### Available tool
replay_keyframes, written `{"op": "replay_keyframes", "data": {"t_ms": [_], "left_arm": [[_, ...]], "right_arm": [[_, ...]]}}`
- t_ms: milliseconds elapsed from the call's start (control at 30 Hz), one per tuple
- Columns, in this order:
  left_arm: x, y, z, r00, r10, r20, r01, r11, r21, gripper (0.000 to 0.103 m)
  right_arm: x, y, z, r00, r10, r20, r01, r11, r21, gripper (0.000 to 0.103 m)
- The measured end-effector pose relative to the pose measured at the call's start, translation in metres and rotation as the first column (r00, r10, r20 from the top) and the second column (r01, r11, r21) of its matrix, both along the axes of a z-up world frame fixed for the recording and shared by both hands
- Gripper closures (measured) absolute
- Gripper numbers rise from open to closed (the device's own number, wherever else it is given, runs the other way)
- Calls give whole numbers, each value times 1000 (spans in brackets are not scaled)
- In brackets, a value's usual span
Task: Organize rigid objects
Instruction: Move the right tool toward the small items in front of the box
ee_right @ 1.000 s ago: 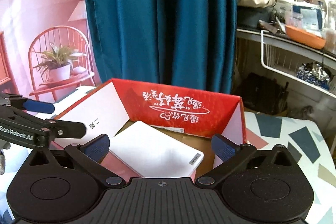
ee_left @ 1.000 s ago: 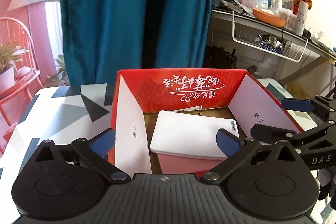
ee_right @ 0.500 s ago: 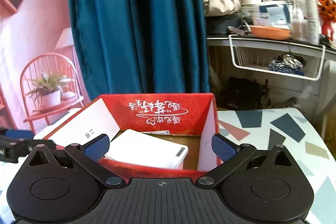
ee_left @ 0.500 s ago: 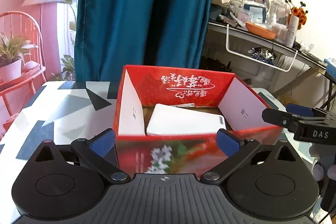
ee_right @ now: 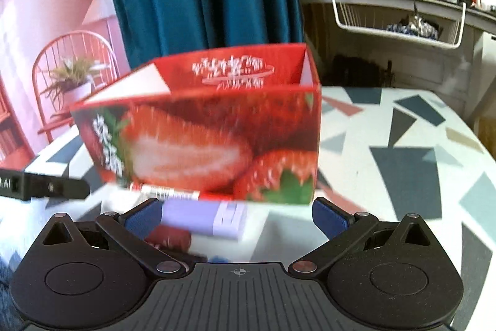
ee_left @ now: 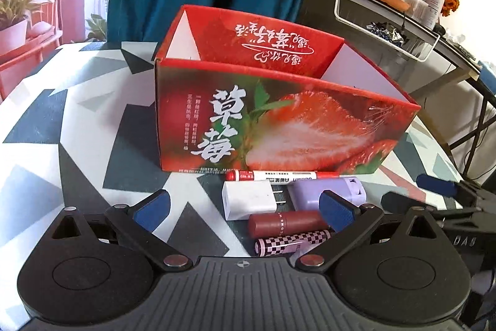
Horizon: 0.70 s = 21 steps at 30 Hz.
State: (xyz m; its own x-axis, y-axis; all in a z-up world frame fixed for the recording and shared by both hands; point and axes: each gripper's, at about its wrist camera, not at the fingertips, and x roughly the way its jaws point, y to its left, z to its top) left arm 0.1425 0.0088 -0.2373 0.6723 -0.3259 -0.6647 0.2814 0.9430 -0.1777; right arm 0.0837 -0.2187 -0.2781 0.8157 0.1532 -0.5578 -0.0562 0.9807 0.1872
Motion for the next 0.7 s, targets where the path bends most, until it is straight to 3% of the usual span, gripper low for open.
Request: {"op": "replay_keyframes", "data": {"t_ms": [267,500,700], "left_arm": [[-13,0,-3,1000,14,10,-14,1000,-21,1],[-8,0,-16,1000,19,4,-18,1000,-8,1],[-2,-2,-24,1000,3,-29,-3,1000,-20,6]], "right_arm": [[-9,4,0,999,29,39,-28,1000,-9,3],[5,-7,-21,1000,-18,-24,19,1000,19,9],[8,0,-31,998,21,-51,-20,1000,24,12]]}}
